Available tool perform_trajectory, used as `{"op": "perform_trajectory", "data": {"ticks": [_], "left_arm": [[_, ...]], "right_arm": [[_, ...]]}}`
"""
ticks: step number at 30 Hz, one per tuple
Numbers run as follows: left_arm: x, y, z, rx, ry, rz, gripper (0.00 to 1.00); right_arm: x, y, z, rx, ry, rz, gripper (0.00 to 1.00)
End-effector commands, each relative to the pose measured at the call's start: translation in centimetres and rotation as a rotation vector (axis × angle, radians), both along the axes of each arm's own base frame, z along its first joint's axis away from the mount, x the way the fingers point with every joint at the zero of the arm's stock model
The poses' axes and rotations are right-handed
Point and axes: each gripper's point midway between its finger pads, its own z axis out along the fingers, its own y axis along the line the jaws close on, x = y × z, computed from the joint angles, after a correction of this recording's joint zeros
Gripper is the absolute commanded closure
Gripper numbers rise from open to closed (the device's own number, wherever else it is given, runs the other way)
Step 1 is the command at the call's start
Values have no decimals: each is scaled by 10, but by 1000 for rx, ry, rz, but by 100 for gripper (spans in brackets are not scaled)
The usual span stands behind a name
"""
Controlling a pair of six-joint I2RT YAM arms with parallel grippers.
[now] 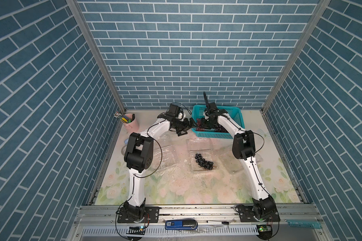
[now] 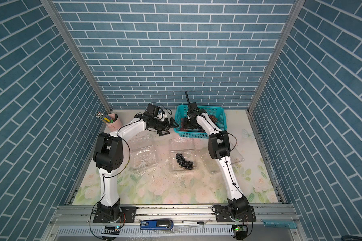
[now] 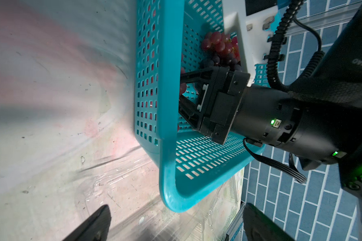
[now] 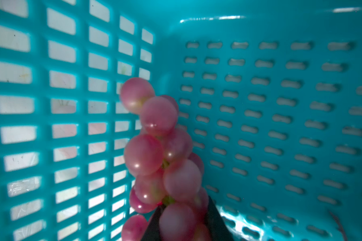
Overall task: Pack grapes into containers
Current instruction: Pick up the grape from the basket.
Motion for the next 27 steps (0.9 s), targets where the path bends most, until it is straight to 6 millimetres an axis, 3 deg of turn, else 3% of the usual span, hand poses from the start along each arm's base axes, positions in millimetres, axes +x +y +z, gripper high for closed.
{"op": "perform_trajectory", "data": {"ticks": [1,6,9,15,21,27], "left_arm": [[-3,2,28,-23,-55,-10,0],[-5,5,53,-36,-99,-5,0],[-8,6,66,-41,-122,-4,1],[-17,11,82,-38,-145,-4,0],[-28,17,99,-54,-175,8,0],[-45,21,109,-87,-184,23,0]], "right_arm": [[0,-6,32,28,-21,-27,78],[10,-15,104,134,-132,-56,78],[6,-20,130,140,-165,-51,78],[-7,-30,162,140,-197,-40,79],[-39,-35,207,186,-254,-20,79],[-94,-38,220,169,-265,48,79]]}}
